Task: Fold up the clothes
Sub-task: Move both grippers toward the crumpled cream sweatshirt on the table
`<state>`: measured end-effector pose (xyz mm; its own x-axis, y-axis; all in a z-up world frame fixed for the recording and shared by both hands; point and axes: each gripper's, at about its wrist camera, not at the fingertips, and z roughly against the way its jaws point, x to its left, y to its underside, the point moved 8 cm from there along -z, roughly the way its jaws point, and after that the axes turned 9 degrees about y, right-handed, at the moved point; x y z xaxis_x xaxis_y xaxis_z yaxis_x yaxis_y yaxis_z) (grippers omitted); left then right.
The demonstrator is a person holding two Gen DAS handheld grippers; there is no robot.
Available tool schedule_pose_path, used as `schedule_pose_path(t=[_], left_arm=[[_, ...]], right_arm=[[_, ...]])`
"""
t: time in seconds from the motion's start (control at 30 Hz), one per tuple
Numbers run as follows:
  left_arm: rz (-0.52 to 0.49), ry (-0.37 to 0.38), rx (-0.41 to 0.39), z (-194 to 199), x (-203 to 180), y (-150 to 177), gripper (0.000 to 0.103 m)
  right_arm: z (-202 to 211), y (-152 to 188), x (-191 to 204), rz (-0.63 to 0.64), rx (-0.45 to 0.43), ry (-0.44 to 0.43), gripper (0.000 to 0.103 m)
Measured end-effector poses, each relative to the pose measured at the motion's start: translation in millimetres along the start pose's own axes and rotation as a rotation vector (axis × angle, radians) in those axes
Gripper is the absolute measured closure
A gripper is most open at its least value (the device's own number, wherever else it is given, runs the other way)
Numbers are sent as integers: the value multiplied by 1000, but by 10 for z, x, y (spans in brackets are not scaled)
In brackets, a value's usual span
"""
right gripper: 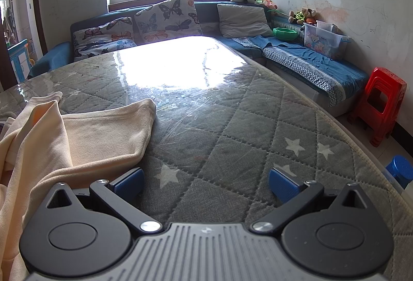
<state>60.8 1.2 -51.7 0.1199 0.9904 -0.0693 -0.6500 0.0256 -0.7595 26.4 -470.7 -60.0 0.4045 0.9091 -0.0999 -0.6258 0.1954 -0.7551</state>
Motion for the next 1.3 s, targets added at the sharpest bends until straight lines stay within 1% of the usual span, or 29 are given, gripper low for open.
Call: schedule_pose_path(t=[0.27, 0.4, 0.6, 0.9, 1.07, 1.2, 1.3], left_arm=[[15, -15, 9, 6, -9, -3, 0], [40, -32, 23, 30, -42, 2, 0], [45, 19, 29, 162, -246, 44, 0], [-15, 94, 20, 363, -739, -32, 0], [-24, 109, 37, 409, -877, -47, 0], [-11, 125, 44, 410, -935, -69, 0], [-6, 130, 57, 405, -974, -66, 0]], right_arm=[[1, -11, 58, 9, 2, 11, 0], [-49, 4, 20, -5, 9, -5, 0], [-9, -4, 19, -9, 4, -6, 0], [-6, -12, -5, -10, 5, -10, 0], [69, 16, -21, 7, 2, -42, 4], [203, 60, -64, 6, 3, -78, 4], [345, 103, -57, 24, -13, -96, 4]])
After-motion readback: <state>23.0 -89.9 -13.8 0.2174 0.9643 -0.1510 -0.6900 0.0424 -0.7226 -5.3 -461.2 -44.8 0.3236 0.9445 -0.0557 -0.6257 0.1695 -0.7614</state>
